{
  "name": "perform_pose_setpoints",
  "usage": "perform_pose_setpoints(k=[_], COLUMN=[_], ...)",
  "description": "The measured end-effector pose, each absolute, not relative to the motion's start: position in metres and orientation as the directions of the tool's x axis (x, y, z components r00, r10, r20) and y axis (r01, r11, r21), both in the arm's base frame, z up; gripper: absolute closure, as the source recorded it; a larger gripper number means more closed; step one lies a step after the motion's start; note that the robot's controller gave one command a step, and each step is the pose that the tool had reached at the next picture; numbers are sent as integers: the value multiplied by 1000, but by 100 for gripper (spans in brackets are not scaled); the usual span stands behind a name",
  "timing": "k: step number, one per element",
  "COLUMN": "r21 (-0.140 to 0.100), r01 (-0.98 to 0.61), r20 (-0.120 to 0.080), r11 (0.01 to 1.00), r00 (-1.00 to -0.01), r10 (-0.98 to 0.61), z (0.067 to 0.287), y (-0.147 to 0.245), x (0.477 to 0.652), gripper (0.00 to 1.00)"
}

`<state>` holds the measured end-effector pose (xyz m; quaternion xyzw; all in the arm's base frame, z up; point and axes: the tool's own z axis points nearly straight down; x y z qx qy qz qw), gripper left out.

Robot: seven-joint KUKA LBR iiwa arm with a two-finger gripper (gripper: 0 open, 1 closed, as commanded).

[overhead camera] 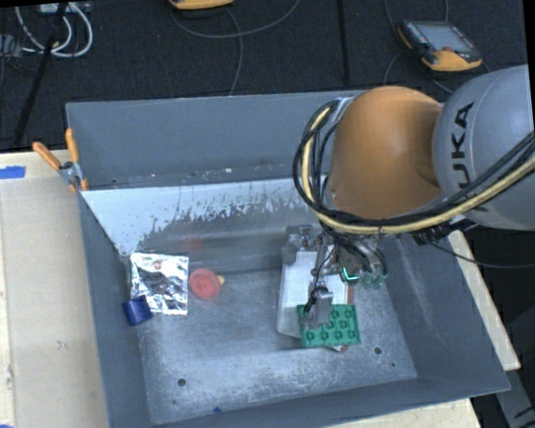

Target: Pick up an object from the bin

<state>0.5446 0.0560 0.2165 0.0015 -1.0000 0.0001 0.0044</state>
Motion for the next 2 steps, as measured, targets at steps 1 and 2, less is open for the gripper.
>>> perform_pose_setpoints(k=[1,2], r21=[0,1], r01=[1,-541], r20=[1,1], r11=[1000,841], r00=[-1000,-841], r10=[1,-541], z=[221,205], y=[55,59], x=[546,551], gripper=[100,100])
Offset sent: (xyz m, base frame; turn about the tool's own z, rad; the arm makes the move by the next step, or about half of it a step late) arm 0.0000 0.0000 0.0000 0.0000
